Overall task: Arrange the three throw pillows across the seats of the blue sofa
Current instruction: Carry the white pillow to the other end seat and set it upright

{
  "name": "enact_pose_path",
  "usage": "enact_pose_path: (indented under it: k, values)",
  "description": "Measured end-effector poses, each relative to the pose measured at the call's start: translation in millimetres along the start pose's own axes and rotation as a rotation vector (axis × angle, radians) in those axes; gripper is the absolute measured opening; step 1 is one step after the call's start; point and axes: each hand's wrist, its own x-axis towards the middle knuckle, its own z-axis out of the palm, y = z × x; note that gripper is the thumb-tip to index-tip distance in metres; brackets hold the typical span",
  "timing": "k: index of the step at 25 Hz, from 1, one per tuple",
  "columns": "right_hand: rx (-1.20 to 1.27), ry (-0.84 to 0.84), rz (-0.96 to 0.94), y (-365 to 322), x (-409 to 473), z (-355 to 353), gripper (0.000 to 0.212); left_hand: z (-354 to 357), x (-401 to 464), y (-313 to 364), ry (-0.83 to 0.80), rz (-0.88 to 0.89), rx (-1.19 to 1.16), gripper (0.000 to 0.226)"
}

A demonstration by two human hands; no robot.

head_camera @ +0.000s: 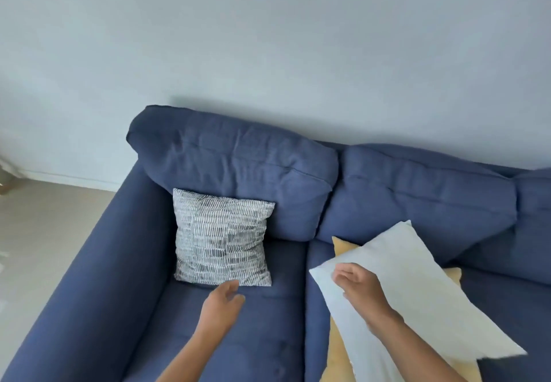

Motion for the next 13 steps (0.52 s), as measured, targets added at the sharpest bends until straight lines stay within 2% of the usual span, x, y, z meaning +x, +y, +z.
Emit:
enact_pose_path:
  k: [3,5,6,9,13]
  values:
    - [0.032,0.075,0.009,22,-3,-65,0.024,45,-12,40,-0.036,0.068,0.027,0.036]
    - [0.055,0.097,0.025,39,1,-104,0.024,77,-19,58,-0.032,0.068,0.039,0.009]
    - [0.063,0.108,0.034,48,4,-124,0.023,95,-24,65,-0.032,0.053,0.066,0.004]
    - [0.095,0.124,0.057,78,17,-182,0.023,156,-41,75,-0.076,0.007,0.121,0.020]
    - [0.065,0.066,0.120,122,36,-228,0.033,225,-52,80,-0.094,-0.063,0.119,0.024]
